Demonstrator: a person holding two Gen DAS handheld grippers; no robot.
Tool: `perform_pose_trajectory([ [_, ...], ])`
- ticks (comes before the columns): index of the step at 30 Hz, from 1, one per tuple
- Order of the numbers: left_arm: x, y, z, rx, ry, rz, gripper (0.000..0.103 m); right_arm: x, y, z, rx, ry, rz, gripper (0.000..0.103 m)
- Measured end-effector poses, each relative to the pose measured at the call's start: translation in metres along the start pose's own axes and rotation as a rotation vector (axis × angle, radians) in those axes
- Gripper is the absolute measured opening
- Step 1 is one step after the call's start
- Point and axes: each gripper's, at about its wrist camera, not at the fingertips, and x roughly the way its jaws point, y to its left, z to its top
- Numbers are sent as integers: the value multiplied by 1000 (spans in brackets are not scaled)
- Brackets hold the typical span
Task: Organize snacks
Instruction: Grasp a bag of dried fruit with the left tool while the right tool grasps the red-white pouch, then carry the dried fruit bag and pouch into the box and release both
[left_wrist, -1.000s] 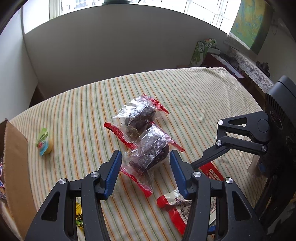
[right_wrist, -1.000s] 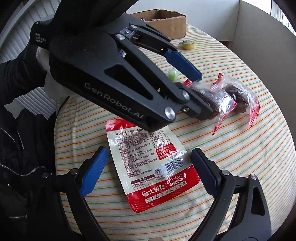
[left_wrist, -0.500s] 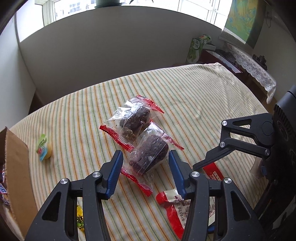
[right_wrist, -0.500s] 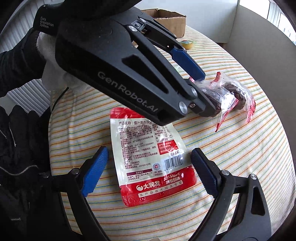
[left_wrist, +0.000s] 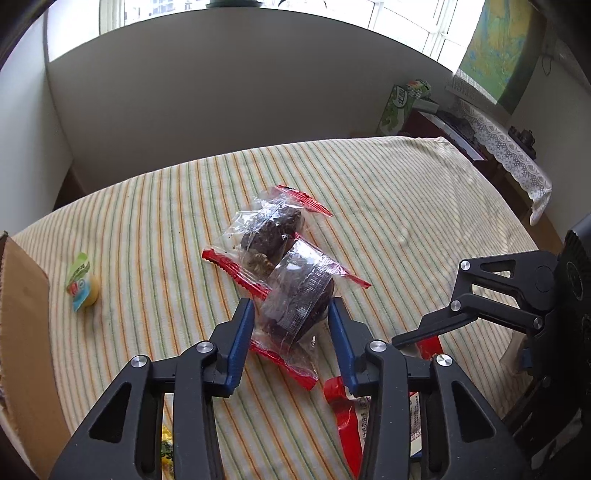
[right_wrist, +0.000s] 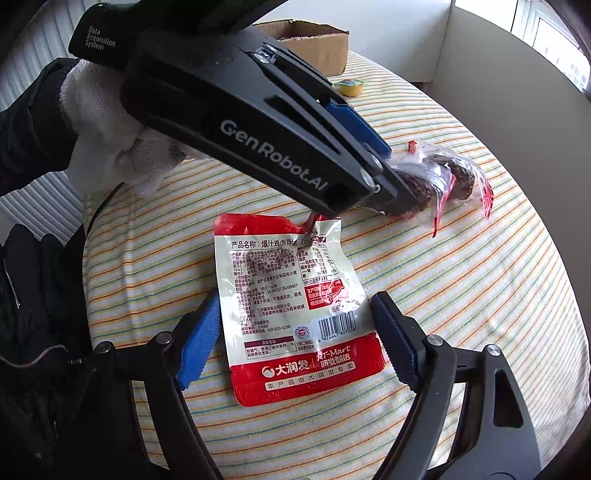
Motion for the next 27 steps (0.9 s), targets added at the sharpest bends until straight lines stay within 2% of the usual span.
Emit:
perform_pose_trajectory([
  [8, -16, 10, -15, -86, -38, -3, 30, -12, 1, -14, 104, -2, -66, 71],
  [12, -21, 16, -23, -139, -76, -6, 29, -21, -3, -25, 220, -26, -119, 69],
  [15, -25, 21, -28, -192, -97, -35, 28, -27, -10, -35, 344, -73, -139, 68],
  [20, -40, 25, -32, -237, -138, -73, 28, -44, -21, -54, 527, -199, -110, 68],
  [27, -74, 31, -41, -258, -194, -73, 27, -70, -17, -62, 561, -261, -141, 68],
])
